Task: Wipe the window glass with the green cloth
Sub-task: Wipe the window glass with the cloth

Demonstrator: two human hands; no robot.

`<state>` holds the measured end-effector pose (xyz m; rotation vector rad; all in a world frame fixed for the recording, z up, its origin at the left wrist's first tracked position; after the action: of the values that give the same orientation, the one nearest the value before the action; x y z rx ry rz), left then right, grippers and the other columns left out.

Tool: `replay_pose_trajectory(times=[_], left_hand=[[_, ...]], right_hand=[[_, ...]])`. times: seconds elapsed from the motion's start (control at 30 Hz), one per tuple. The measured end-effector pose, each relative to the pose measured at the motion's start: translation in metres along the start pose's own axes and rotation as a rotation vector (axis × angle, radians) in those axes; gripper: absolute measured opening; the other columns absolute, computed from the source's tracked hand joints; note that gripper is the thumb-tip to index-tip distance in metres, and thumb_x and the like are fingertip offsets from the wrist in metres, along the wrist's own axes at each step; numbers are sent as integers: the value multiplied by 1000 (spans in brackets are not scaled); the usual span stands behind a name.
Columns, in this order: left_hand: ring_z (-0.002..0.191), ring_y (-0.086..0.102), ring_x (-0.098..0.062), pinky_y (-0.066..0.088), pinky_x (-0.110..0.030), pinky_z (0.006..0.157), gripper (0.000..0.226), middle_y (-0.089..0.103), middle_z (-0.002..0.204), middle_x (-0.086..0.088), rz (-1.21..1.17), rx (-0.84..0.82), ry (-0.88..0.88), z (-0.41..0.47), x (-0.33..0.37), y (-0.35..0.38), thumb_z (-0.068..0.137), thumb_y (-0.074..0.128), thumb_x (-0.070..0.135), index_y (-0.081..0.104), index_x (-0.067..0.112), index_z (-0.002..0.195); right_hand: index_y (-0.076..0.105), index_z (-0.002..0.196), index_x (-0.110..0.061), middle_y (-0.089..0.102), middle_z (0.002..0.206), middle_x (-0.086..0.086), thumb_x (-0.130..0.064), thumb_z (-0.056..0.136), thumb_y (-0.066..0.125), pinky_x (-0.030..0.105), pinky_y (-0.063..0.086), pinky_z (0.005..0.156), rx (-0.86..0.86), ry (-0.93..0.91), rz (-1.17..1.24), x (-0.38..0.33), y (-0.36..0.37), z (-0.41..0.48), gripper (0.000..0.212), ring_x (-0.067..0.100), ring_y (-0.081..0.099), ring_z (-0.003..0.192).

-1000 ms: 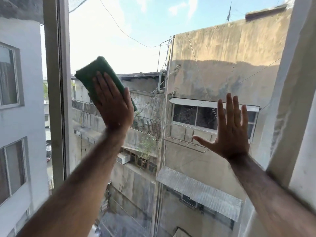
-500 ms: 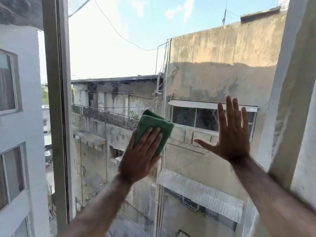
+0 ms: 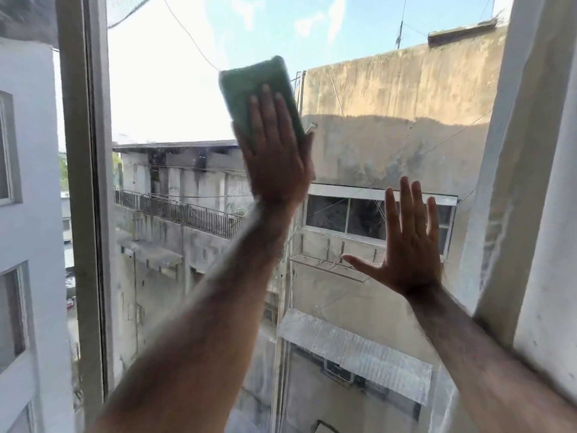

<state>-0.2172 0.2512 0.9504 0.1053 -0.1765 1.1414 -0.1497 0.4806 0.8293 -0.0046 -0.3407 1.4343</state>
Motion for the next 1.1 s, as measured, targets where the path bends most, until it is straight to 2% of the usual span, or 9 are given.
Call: replay_pose_trajectory(times=[0.13, 0.3, 0.43, 0.53, 0.67, 0.73, 0.83, 0.93, 1.1], left_hand=[[160, 22, -33, 23, -62, 125, 72, 28, 170, -14, -59, -125, 431, -78, 49, 8, 109, 33, 56, 30, 7, 162], [161, 19, -31, 26, -62, 125, 72, 22, 172, -12, 50, -243, 599, -152, -35, -3, 109, 35, 55, 25, 10, 164], [161, 17, -34, 21, -65, 127, 73, 19, 173, -15, 97, -253, 398, -145, -144, -30, 109, 36, 53, 19, 10, 165], [162, 7, -33, 14, -63, 129, 71, 11, 175, -14, 80, -212, 176, -89, -183, -34, 110, 28, 51, 7, 12, 166], [162, 13, -32, 19, -57, 129, 72, 15, 174, -15, 35, -61, -145, 1, -144, -18, 111, 19, 55, 13, 7, 165], [161, 19, -33, 22, -57, 128, 76, 22, 173, -15, 42, -32, -200, 23, -98, -10, 109, 15, 58, 21, 5, 163], [158, 25, -36, 24, -60, 126, 74, 30, 169, -16, 5, -15, 77, 7, -12, -3, 109, 20, 57, 30, 5, 161], [159, 21, -35, 22, -62, 126, 71, 27, 170, -15, -37, -126, 427, -68, 38, 5, 109, 28, 56, 30, 8, 162], [161, 17, -32, 31, -63, 122, 73, 18, 173, -12, 39, -261, 554, -177, -30, -2, 108, 37, 56, 24, 10, 164]], right_hand=[[27, 164, 3, 17, 175, 28, -97, 78, 52, 67, 18, 132, -10, -9, -2, 3, 2, 1, 134, 45, 16, 165], [28, 163, 5, 18, 174, 30, -95, 78, 56, 67, 19, 131, 2, -16, -2, 2, -1, 1, 134, 46, 16, 165], [28, 163, 4, 18, 175, 29, -94, 77, 59, 68, 20, 130, 4, -12, 0, 0, -2, 0, 134, 46, 17, 164], [28, 163, 4, 17, 175, 29, -94, 77, 58, 67, 18, 132, 8, -9, -2, 0, -1, 1, 134, 45, 16, 165], [28, 163, 4, 17, 175, 29, -95, 76, 59, 67, 18, 132, 11, -5, 12, -1, -1, 0, 135, 45, 16, 165], [29, 163, 4, 18, 175, 28, -94, 76, 59, 68, 19, 131, 14, -6, 20, 0, 0, 0, 135, 45, 16, 165], [29, 163, 4, 17, 175, 28, -94, 77, 58, 69, 19, 131, 14, -6, 9, 2, -1, 0, 134, 45, 15, 165], [27, 164, 4, 17, 175, 29, -96, 77, 55, 68, 20, 131, 0, -9, 2, 3, 0, 0, 135, 45, 15, 165], [29, 163, 4, 18, 174, 30, -96, 77, 55, 68, 21, 130, 6, -13, -2, 3, -1, 2, 134, 46, 17, 164]])
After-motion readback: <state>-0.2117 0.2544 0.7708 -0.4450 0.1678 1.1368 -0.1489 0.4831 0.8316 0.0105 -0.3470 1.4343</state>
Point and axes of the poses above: each hand's wrist, its own z-axis towards the middle knuckle, its own y-axis out of the palm, x = y × z, the point moved 3 cm from there along z, towards the middle knuckle
